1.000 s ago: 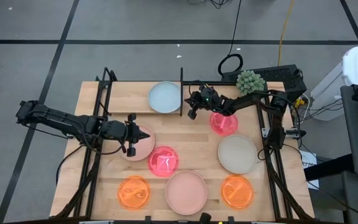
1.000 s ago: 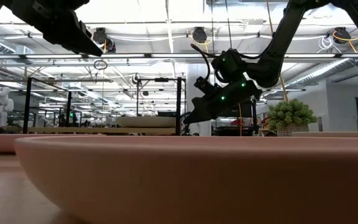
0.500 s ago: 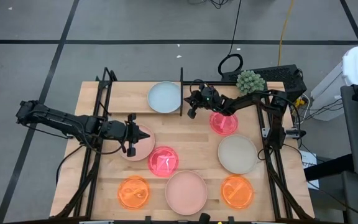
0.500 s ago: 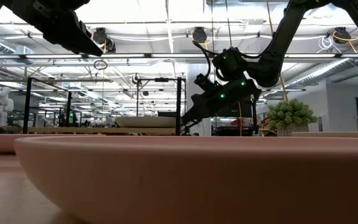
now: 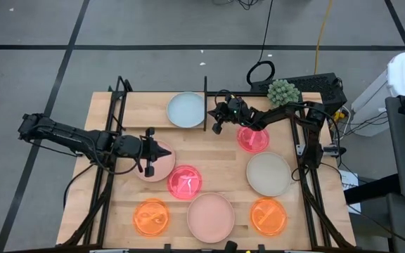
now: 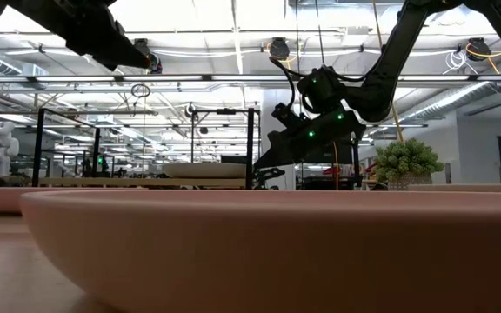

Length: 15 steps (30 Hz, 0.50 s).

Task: Place and stack plates onto a shelf
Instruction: Put the bottom pink transparent plate on the shelf

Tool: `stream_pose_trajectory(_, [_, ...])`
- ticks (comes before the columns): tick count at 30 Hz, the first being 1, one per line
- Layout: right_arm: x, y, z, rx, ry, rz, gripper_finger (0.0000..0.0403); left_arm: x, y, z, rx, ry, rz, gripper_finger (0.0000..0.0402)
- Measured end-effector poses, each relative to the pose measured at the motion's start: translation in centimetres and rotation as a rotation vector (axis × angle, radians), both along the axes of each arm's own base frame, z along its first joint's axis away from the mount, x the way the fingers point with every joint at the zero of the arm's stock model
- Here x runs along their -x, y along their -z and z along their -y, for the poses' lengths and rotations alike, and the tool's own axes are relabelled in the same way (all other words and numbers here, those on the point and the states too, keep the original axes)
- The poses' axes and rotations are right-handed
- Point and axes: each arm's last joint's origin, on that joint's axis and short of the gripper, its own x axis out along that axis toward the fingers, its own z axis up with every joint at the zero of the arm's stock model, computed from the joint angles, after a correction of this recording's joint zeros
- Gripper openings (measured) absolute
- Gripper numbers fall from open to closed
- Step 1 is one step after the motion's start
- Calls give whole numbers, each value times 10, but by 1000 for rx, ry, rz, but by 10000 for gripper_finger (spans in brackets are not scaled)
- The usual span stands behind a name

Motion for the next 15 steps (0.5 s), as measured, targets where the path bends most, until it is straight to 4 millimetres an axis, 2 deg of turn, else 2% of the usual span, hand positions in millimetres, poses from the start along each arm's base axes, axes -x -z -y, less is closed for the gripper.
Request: stream_pose_trajectory(15, [0,1,0,-5,0,-9,0,-3,-5,1,-7,9,61,1])
